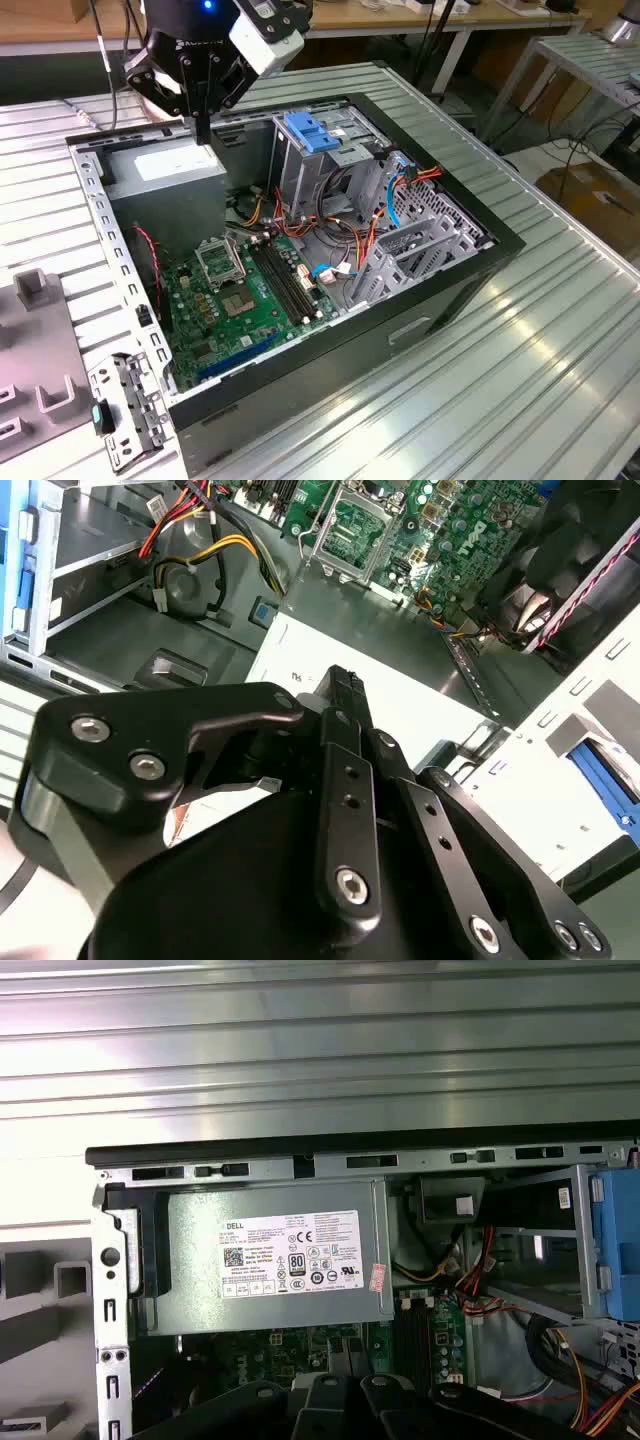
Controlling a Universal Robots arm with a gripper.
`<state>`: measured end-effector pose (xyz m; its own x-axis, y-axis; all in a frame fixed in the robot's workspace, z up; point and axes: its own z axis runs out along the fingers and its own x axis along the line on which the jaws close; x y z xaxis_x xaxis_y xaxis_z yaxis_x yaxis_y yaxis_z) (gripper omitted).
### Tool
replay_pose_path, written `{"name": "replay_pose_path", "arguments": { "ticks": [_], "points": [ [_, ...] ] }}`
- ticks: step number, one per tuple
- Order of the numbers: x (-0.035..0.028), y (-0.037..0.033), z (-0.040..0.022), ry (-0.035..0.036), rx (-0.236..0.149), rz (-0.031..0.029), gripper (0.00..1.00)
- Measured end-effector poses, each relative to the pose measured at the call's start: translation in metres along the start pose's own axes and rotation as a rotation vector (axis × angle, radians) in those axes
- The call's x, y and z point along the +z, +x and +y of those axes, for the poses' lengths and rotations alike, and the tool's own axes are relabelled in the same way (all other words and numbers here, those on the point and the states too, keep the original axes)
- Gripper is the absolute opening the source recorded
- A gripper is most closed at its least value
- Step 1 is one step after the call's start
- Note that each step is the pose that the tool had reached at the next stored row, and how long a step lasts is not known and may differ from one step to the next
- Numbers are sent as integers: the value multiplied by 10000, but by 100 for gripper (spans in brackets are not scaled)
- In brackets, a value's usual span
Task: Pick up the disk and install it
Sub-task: 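Reach for the disk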
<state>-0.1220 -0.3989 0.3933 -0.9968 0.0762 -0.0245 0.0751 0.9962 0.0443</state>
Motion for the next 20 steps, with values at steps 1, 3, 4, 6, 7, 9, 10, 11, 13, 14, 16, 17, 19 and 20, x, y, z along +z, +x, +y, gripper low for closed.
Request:
{"name": "replay_pose_path", "arguments": {
  "ticks": [1,3,4,6,7,9,10,11,13,14,16,17,19,20],
  "points": [
    [0,0,0,0,0,0,11],
    [0,0,0,0,0,0,11],
    [0,0,0,0,0,0,11],
    [0,0,0,-1,0,0,11],
    [0,0,0,0,0,1,11],
    [0,0,0,-1,0,0,11],
    [0,2,0,0,1,0,11],
    [0,5,0,0,1,0,11],
    [0,18,-1,-1,1,-1,11],
    [-1,28,-2,0,0,0,11],
    [-1,48,-4,0,0,0,11],
    [-1,53,-4,0,0,0,11],
    [-2,66,-5,0,1,0,11],
    [-2,71,-5,0,0,0,11]
  ]
}}
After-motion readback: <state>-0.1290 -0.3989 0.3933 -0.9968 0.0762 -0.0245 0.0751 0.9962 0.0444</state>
